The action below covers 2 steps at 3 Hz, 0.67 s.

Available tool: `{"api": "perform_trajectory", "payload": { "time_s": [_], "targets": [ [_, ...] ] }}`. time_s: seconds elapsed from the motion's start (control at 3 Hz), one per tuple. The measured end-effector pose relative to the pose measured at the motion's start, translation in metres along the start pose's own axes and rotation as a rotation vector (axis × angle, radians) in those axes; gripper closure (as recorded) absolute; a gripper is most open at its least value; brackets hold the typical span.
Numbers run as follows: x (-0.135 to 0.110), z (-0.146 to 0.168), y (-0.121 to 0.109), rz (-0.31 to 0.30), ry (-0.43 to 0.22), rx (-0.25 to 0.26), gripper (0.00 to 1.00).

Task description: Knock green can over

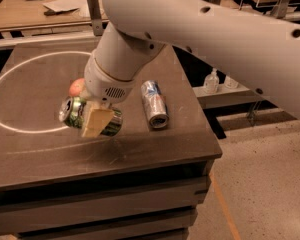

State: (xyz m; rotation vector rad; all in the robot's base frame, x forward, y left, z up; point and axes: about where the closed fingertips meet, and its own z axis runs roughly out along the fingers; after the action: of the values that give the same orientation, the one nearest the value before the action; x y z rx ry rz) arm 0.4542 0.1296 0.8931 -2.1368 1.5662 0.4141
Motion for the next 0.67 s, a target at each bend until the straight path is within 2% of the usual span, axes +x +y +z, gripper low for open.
{"api": "perform_trajectory", "payload": {
  "time_s": [0.33, 0.67],
  "targets": [
    [-0.0008, 0.0027, -0.0052, -0.023, 0.039, 0.002, 0.35],
    [0.0039, 0.01, -0.0088, -0.01, 0.071, -0.008, 0.12]
  ]
}}
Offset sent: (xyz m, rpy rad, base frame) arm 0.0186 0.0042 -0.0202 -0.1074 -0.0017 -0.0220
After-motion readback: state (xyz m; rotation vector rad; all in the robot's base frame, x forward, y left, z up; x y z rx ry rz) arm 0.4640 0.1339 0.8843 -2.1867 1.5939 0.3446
